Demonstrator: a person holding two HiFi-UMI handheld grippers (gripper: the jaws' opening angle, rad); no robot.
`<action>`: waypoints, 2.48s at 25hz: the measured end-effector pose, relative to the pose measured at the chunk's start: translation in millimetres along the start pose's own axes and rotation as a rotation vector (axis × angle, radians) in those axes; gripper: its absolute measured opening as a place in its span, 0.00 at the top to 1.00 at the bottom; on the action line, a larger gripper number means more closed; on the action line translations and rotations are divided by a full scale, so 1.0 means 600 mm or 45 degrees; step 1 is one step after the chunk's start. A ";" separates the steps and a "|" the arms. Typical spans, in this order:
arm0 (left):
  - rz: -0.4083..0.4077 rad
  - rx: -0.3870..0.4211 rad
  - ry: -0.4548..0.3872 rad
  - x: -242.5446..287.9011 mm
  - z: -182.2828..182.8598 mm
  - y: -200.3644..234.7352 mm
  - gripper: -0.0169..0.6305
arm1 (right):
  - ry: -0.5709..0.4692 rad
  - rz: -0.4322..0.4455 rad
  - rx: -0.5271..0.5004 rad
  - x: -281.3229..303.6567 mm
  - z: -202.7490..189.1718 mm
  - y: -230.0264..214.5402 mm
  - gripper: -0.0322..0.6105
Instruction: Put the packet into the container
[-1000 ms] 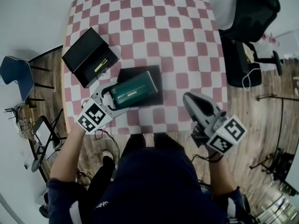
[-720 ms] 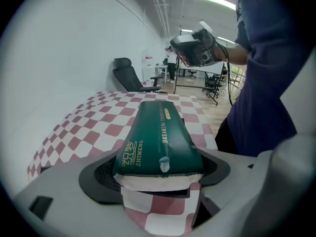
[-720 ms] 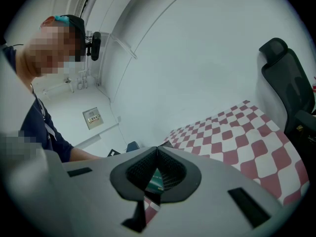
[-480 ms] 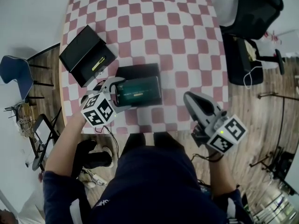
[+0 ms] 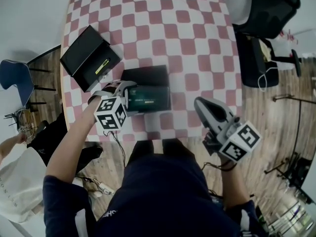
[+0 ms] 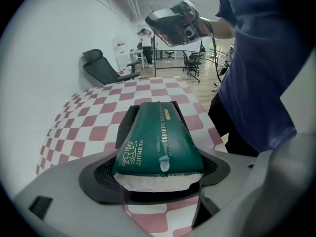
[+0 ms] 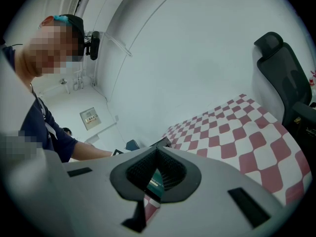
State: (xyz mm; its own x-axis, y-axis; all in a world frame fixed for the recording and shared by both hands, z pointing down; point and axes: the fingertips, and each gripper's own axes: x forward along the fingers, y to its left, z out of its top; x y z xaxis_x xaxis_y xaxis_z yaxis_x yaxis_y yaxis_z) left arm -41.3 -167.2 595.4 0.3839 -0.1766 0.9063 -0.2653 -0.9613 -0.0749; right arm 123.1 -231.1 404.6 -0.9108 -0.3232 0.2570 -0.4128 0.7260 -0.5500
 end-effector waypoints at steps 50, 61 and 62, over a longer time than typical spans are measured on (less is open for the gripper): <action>0.702 -0.764 -1.011 -0.382 0.113 0.017 0.83 | -0.049 0.052 -0.357 0.071 0.073 0.148 0.92; 0.749 -0.818 -1.033 -0.394 0.080 0.029 0.92 | -0.045 0.025 -0.404 0.102 0.070 0.178 0.92; 0.746 -0.818 -1.032 -0.393 0.077 0.027 0.92 | -0.043 0.024 -0.407 0.104 0.069 0.178 0.92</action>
State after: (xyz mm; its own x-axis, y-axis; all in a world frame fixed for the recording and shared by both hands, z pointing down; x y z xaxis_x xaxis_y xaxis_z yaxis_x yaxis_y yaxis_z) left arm -95.1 -151.2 361.3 0.4426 -0.8586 0.2588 -0.8931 -0.4479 0.0412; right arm 21.8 -198.8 329.1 -0.9201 -0.3242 0.2198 -0.3773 0.8842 -0.2755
